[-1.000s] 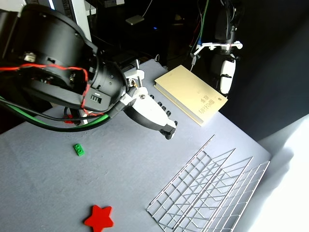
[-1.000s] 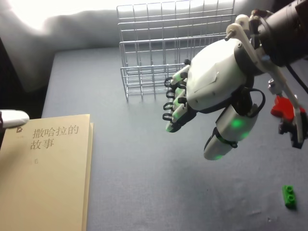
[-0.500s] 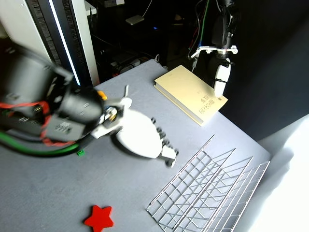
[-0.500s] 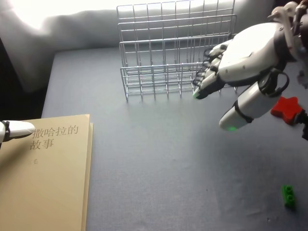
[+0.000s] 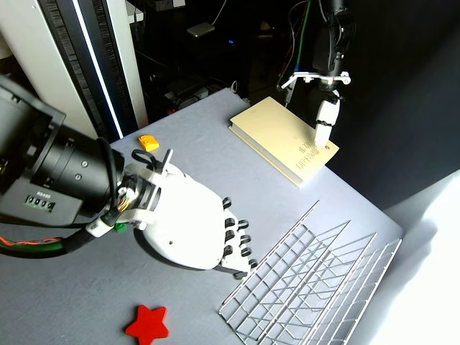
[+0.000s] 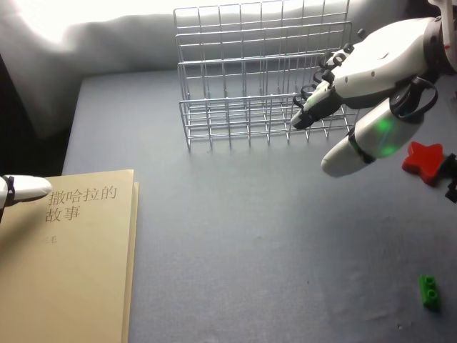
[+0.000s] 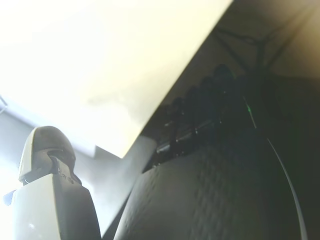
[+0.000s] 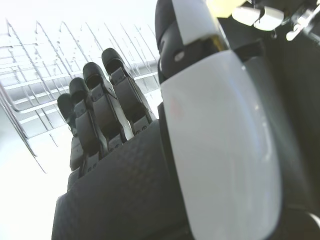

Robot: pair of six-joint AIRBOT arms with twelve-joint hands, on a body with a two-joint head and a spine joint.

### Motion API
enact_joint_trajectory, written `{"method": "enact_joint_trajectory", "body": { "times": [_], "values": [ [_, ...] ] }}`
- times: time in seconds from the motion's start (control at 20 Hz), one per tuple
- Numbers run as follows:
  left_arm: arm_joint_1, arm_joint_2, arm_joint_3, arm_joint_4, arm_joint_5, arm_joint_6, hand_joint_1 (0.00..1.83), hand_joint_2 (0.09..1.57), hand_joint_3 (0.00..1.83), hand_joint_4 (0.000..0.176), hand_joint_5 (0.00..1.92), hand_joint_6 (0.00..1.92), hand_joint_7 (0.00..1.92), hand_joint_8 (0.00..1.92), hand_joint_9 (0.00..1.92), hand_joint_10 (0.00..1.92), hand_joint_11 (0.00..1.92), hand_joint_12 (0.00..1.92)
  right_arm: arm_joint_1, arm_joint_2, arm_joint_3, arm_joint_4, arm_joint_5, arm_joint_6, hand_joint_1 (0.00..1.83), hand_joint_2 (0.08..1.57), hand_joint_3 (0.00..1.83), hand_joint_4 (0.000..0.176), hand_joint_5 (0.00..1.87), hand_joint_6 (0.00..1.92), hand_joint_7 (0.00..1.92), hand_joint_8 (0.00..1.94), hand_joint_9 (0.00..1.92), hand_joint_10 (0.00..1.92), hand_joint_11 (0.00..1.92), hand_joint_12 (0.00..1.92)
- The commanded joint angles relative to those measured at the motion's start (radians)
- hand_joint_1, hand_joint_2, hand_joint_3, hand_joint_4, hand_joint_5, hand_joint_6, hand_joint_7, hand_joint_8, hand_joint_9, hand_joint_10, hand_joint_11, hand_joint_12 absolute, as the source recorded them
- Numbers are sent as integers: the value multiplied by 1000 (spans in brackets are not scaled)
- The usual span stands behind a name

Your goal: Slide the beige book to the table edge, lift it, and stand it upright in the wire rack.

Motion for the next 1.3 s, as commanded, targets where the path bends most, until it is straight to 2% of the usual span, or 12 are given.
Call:
{"method": "enact_joint_trajectory", "body": {
  "times": [0.0,0.2,0.25,0.3,0.55,1.05,1.15,1.25],
  "values": [
    [-10,17,7,-6,-46,10,549,933,1,0,71,6,59,4,63,4,0,216,15,8,-6,6,-52,13,113,1156,1,0,256,0,261,0,243,0,0,699],
    [-13,22,5,-17,-46,12,570,947,7,0,89,5,79,4,72,2,0,258,37,9,-12,-36,1,43,135,1155,0,0,263,4,272,4,249,5,0,735],
    [-14,22,6,-17,-46,12,756,977,0,0,215,1,185,0,171,0,0,562,39,10,-12,-47,1,61,121,1166,3,0,259,1,264,3,244,1,0,696],
    [-14,22,7,-17,-46,12,806,983,0,0,251,3,216,3,203,4,0,663,40,14,-12,-62,0,90,137,1168,2,0,256,0,259,1,242,0,0,678],
    [-13,23,13,-18,-46,12,877,998,1,0,308,7,290,8,283,12,0,842,45,26,-20,-114,-13,186,160,1156,0,0,265,4,276,4,256,5,0,714],
    [9,5,24,-17,-45,36,880,994,0,0,309,1,302,2,295,1,0,831,53,49,-39,-124,-40,246,132,1169,1,0,255,1,263,1,242,1,0,665],
    [19,4,24,-17,-45,40,895,989,0,0,310,4,315,5,295,4,0,821,53,53,-39,-159,-40,288,147,1170,0,0,266,3,279,3,267,6,0,787],
    [19,-3,28,-17,-45,40,894,986,0,0,312,3,319,5,295,3,0,805,53,56,-39,-173,-40,310,139,1171,0,0,246,0,257,1,249,0,0,717]
  ]
}}
